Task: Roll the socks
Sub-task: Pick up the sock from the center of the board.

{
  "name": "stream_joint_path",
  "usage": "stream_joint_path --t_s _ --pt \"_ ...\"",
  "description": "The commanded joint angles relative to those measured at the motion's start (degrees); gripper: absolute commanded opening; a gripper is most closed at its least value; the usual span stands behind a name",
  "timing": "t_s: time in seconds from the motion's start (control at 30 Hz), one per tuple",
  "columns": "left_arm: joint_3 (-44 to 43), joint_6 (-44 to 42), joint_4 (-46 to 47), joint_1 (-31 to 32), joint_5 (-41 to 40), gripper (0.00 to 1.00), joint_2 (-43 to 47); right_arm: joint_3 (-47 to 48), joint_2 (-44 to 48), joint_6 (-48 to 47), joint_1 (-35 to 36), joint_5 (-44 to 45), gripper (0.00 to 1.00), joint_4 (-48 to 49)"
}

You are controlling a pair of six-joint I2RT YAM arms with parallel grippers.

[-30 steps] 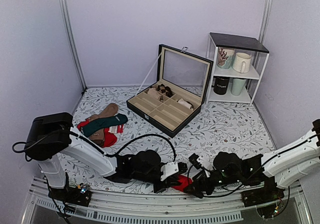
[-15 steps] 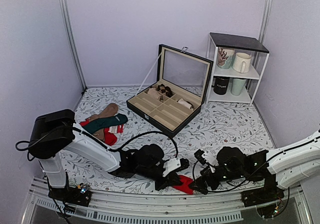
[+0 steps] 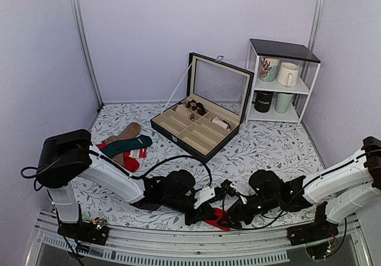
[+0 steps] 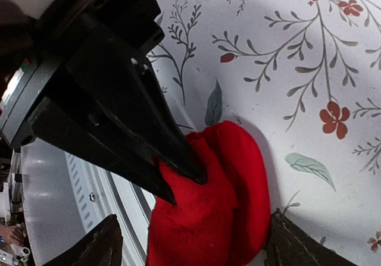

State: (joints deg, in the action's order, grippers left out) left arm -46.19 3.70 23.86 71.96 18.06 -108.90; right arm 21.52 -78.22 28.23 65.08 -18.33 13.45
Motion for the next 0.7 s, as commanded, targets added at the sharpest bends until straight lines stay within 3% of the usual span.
stream_joint_path --t_s 0.0,0.5,0.57,0.67 --pt "3.95 -0.35 -15.43 -0.18 -2.07 0.0 -5.43 0.37 -4.29 3.04 -0.3 -5.56 0.81 4.52" --pt "4.55 -0.36 -14.2 -0.42 -2.91 0.0 -5.22 -2.66 -7.92 7.93 -0.37 -7.14 0.47 10.6" --pt "4.54 -0.28 -13.86 -0.42 -3.39 0.0 -5.1 -2.39 -9.81 8.23 -0.33 -7.62 0.39 12.09" --pt "4.41 -0.2 -13.41 -0.54 -4.56 0.0 -4.76 -1.93 -12.33 8.67 -0.32 -8.05 0.12 13.56"
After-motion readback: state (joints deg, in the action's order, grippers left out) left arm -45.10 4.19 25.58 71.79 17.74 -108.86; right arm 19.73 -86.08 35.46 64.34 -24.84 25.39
